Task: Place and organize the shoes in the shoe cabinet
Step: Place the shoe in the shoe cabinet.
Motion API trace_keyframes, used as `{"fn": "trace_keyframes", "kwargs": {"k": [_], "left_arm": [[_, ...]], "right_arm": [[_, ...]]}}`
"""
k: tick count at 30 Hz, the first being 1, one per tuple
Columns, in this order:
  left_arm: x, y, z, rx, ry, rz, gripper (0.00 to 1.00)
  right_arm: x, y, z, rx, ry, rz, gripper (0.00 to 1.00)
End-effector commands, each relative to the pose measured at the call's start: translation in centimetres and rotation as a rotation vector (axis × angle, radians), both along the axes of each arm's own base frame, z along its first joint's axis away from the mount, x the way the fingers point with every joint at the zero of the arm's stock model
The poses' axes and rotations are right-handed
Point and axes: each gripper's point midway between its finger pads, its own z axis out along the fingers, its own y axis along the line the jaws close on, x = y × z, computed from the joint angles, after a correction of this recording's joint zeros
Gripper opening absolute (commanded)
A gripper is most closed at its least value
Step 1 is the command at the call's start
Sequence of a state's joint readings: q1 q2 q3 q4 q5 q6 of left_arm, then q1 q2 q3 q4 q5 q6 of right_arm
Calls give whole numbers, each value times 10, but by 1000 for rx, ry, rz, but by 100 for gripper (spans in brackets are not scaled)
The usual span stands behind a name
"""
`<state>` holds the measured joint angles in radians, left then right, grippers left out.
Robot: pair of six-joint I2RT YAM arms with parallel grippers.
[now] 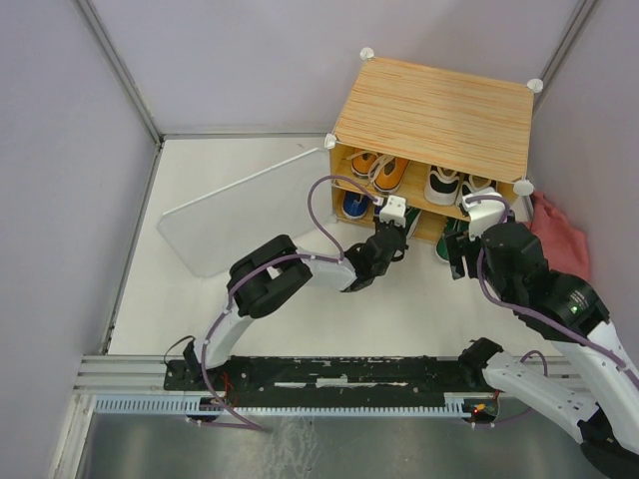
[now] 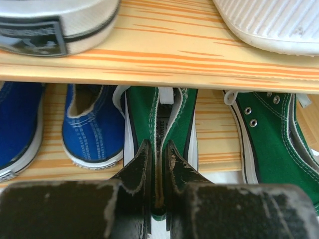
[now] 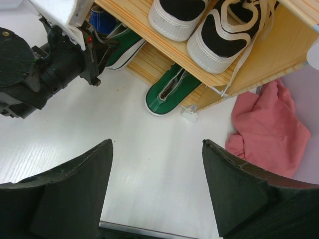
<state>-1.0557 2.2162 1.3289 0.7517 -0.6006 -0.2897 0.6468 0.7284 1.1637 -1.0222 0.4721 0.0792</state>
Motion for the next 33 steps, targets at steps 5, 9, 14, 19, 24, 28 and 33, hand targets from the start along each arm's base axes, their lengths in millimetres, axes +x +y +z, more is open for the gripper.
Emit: {"fn": "trace_keyframes", "kwargs": {"k": [5,9,14,19,24,28,33], "left_arm": [[22,-32,62,-150,-129,6,3],[25,-39,64,-152,-129,3,3],[31,-48,46,-122,-110,-5,3],[36,-47,38,-117,-90,14,18],[38,-38,35,-87,-93,49,42],[34,-33,44,-77,-117,39,64],[19,-23,72,-91,-152,9,99]], "right_arm": [[3,2,6,9,-21,-1,80],[3,2,5,6,-17,-1,80],[2,1,3,3,-11,-2,80],[0,-1,5,3,-15,-6,80],[-1,-1,4,4,-9,-2,80],[-2,-1,6,9,-11,1,80],[-3,-1,8,18,-15,1,80]]}}
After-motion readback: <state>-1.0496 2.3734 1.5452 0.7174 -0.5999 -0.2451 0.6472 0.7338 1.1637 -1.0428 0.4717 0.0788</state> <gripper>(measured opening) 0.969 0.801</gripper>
